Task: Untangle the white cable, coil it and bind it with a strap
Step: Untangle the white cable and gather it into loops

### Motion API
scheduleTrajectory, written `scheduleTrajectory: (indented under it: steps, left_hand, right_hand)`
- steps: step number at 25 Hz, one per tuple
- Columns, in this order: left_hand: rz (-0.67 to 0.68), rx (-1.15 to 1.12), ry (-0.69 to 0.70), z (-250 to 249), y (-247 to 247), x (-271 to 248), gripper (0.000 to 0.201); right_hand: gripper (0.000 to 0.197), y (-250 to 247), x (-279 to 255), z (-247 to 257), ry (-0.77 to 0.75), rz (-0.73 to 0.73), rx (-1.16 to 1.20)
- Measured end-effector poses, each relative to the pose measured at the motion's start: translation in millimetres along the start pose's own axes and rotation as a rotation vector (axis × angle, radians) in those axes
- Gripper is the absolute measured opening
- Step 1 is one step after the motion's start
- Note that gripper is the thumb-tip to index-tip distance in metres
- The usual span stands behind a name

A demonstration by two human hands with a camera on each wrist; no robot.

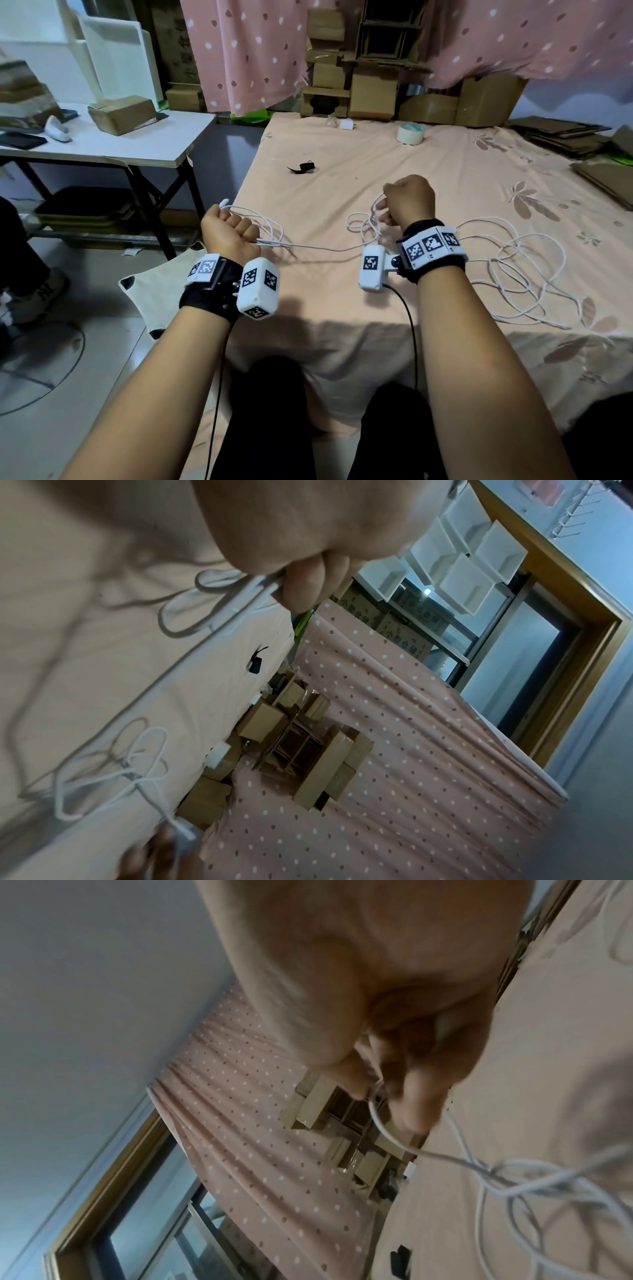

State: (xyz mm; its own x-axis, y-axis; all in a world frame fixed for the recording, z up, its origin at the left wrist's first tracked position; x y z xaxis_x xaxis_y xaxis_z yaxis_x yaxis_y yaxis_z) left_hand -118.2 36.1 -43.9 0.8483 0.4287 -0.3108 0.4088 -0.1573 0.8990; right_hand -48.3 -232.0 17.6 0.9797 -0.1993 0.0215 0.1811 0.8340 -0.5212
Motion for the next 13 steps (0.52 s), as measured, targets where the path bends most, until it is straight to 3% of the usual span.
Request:
scheduleTrajectory:
  steps: [2, 3, 5, 7, 8, 10, 13]
  left_hand:
    - [0.034, 0.044, -0.039, 0, -6, 0, 0.042]
    - [0.047, 0.065, -0.062, 2, -8, 0, 0.042]
    - [0.079, 0.086, -0.116, 6, -9, -4, 0.043]
    - [0.142, 0.078, -0.168, 6, -6, -8, 0.044]
    - [0.18, 0.061, -0.192, 3, -4, -7, 0.044]
    - [0.269, 0.024, -0.252, -10, 0, -4, 0.048]
    - [0.474, 0.018, -0.435, -33, 0, 2, 0.05]
  right_hand:
    - [0.037, 2, -5, 2, -0.063, -0.073, 0.092]
    - [0.04, 9, -13, 3, -0.142, -0.027, 0.131]
    - [0.04, 39, -31, -1, -0.293, 0.317, -0.012]
    - [0.034, 71, -49, -18, -0.267, 0.719, -0.322]
    - [0.026, 77, -52, -26, -0.299, 0.763, -0.499]
    - [0.012, 74, -46, -30, -0.444, 0.641, -0.632]
    - [0.013, 55, -41, -26, -0.364, 0.663, -0.336]
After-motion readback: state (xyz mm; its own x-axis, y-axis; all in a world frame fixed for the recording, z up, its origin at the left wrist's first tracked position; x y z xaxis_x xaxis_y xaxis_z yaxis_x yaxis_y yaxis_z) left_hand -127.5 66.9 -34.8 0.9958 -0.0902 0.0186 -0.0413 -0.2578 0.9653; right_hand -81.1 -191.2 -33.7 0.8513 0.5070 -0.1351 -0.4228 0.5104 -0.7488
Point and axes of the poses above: each hand's wrist, its own x-axis towards the middle knuckle, its own y-axis out of the palm, z = x × y, the point moved 2 cm from there along x, towards the middle knuckle, and after that the axes turned 11 degrees about -x, right-handed, at the moved point
